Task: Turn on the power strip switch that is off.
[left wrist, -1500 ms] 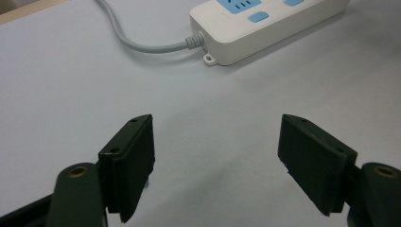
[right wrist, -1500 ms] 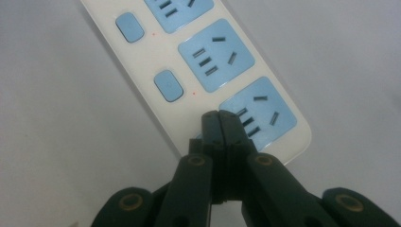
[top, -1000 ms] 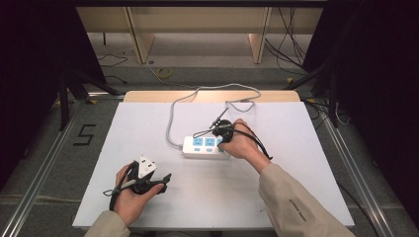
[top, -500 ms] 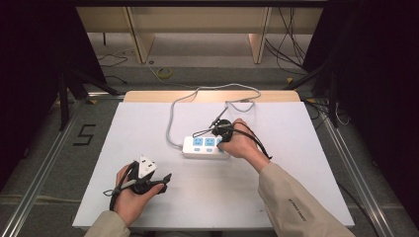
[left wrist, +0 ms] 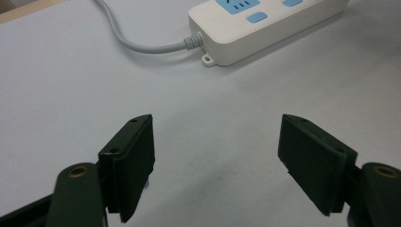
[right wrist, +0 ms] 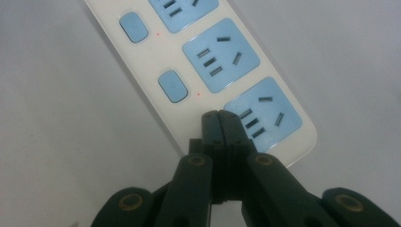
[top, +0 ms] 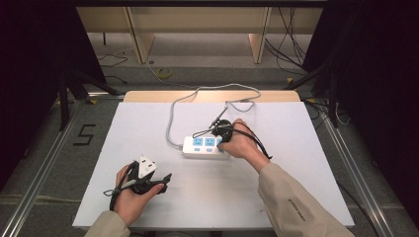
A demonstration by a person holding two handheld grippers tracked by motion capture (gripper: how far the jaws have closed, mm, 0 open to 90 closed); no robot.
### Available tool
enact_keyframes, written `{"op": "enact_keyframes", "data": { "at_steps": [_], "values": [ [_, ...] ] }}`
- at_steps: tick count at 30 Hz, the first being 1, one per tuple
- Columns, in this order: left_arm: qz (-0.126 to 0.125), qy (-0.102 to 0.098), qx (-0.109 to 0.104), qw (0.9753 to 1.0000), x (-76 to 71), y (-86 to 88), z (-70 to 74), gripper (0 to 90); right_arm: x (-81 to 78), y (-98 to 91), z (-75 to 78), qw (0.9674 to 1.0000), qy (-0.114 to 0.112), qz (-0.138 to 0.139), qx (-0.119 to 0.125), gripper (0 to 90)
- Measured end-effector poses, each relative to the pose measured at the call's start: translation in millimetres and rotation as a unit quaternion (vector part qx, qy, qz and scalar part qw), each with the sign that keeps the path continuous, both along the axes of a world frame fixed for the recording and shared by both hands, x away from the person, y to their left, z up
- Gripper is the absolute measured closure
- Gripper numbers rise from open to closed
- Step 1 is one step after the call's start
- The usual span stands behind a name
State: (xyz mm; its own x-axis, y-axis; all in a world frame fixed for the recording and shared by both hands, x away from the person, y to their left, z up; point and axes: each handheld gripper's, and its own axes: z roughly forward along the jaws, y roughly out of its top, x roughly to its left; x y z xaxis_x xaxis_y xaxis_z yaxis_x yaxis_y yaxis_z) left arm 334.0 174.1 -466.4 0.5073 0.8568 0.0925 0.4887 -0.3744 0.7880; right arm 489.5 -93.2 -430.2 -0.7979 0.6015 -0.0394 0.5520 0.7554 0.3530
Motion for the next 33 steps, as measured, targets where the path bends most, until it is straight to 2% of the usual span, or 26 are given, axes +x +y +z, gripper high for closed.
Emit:
{"op": "enact_keyframes", "data": {
  "at_steps": [11,14,16,20,24,33],
  "values": [
    [0.000,0.000,0.001,1.0000,0.1,0.3,-0.2,27.8,0.0,-0.4,-1.3,1.0000,0.005,-0.006,0.003,90.0],
    [0.002,-0.001,-0.001,1.0000,0.1,0.1,-0.2,27.8,-1.6,0.8,-2.8,0.9998,0.011,-0.008,0.018,90.0],
    [0.001,-0.001,0.000,1.0000,-0.2,0.5,0.1,27.8,-3.4,3.6,-3.4,0.9999,0.002,-0.005,0.012,90.0],
    [0.001,0.000,0.000,1.0000,0.1,0.8,-0.3,27.8,-4.1,6.6,-2.6,0.9999,-0.002,0.002,0.013,90.0],
    [0.001,-0.001,0.000,1.0000,0.2,0.9,0.0,27.8,-3.0,4.8,-0.4,1.0000,-0.007,-0.002,0.002,90.0],
    [0.002,-0.001,-0.001,1.0000,0.2,0.4,-0.4,27.8,-0.8,0.6,-0.3,1.0000,-0.002,-0.004,0.002,90.0]
  ]
}}
